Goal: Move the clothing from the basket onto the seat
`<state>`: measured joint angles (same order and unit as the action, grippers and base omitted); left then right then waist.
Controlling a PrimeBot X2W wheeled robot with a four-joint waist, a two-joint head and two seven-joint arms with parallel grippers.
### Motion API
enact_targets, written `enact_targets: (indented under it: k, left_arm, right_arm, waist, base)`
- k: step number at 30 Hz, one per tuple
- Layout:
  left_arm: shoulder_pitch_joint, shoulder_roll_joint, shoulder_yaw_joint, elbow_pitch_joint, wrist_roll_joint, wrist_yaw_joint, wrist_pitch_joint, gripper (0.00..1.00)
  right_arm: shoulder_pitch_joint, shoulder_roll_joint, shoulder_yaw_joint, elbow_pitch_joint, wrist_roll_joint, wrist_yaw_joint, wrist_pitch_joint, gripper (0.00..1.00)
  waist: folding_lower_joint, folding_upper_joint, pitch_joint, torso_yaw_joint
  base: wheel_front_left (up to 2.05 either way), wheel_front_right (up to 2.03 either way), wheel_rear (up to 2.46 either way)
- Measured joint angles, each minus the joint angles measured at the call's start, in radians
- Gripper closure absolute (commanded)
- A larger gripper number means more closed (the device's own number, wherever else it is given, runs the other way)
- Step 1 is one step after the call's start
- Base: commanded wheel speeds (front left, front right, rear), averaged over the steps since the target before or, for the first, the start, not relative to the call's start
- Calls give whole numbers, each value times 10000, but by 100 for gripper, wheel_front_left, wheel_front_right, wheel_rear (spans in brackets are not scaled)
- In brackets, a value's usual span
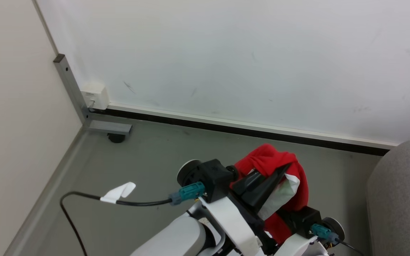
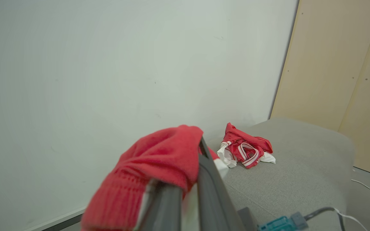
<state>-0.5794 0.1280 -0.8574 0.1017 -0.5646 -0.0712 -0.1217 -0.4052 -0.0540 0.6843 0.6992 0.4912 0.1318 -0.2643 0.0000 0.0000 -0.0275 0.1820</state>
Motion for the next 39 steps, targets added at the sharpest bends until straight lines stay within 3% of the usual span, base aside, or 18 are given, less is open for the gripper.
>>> enact_targets:
  k: [2,3,4,5,21,33,34,36,39]
  left_arm:
    - [33,8,-25,-86,-6,10,59,100]
    - [45,15,-40,-113,-6,12,67,100]
    - [53,21,-50,-136,-12,13,77,100]
    - [60,29,-52,-157,-25,17,88,100]
    - [105,244,90,-67,-119,253,-17,100]
    - [575,926,297,44,-150,518,-153,100]
    - [648,945,307,8,-178,558,-171,78]
    - [768,957,314,-75,-226,591,-217,0]
    - [895,961,303,-136,-251,621,-293,0]
  right_arm:
    - [-89,6,-79,82,-54,0,0,0]
    - [-106,13,-134,88,-58,0,0,59]
    - [-121,17,-203,90,-75,0,0,87]
    - [-136,19,-276,90,-92,0,0,100]
    - [-39,35,-280,-328,98,0,0,100]
    - [619,-132,-1480,-1758,-109,0,2,100]
    - [662,-153,-1616,-1885,-169,0,2,100]
    - [743,-190,-1927,-2107,-263,0,0,100]
    - [865,-234,-2370,-2351,-441,0,2,100]
  waist:
    - [0,0,2,71]
    - [0,0,3,99]
    - [0,0,3,124]
    - [0,0,6,146]
    - [0,0,96,16]
    - [0,0,211,-510]
    - [1,0,230,-586]
    - [0,0,267,-744]
    - [0,0,313,-1003]
  base:
    - [0,0,0]
    - [0,0,0]
    - [0,0,0]
    - [0,0,0]
    - [0,0,0]
    - [0,0,0]
    - [0,0,0]
    - [0,0,0]
    - [0,0,0]
